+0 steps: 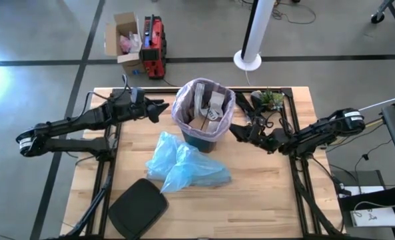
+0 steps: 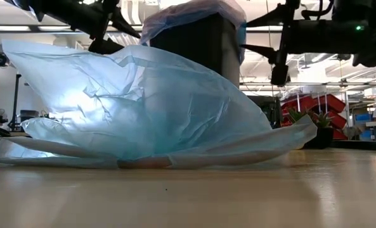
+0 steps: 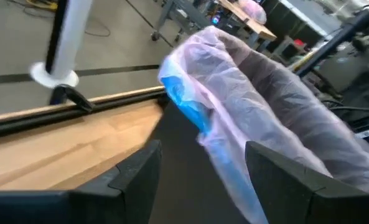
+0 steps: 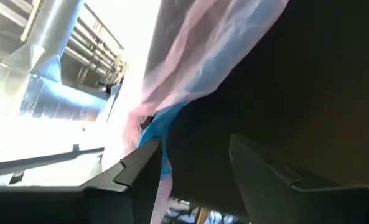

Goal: Place trash/remove bag and relplace
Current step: Remove the pink trash bag from the trash bin

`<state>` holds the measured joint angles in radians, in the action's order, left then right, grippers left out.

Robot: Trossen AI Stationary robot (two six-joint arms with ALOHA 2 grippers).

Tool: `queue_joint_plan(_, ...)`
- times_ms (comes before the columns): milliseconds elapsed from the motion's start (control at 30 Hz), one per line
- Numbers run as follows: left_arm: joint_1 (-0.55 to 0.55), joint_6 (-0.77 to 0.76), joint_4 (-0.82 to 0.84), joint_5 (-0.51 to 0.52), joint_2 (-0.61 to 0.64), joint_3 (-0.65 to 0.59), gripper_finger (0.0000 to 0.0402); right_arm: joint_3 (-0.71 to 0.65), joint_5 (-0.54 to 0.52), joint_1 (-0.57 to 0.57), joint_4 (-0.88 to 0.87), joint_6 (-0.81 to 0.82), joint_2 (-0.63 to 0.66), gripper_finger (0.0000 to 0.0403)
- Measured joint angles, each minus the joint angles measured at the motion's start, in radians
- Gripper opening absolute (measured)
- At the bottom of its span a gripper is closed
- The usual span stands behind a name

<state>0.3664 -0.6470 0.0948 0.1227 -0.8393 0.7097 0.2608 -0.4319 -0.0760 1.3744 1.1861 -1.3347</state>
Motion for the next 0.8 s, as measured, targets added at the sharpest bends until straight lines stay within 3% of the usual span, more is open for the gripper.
queue_joint_plan(167,-0.002,-0.003,-0.110,-0.161,0.000,0.000,0.0220,-0.036,-0.039,-0.029,-0.004,0.013,0.026,0.0186)
queue_joint_plan(533,-0.010,-0.003,-0.234,-0.179,-0.006,0.000,0.0218,-0.010,-0.036,-0.020,-0.029,-0.004,0.007,0.0256)
queue_joint_plan(633,-0.010,-0.003,-0.235,-0.184,-0.013,0.000,0.0217,-0.002,-0.090,-0.016,-0.030,0.025,-0.018,0.0256)
queue_joint_plan(800,-0.010,-0.003,-0.238,-0.184,-0.026,0.000,0.0210,0.000,-0.092,-0.017,-0.029,0.026,-0.022,0.0226)
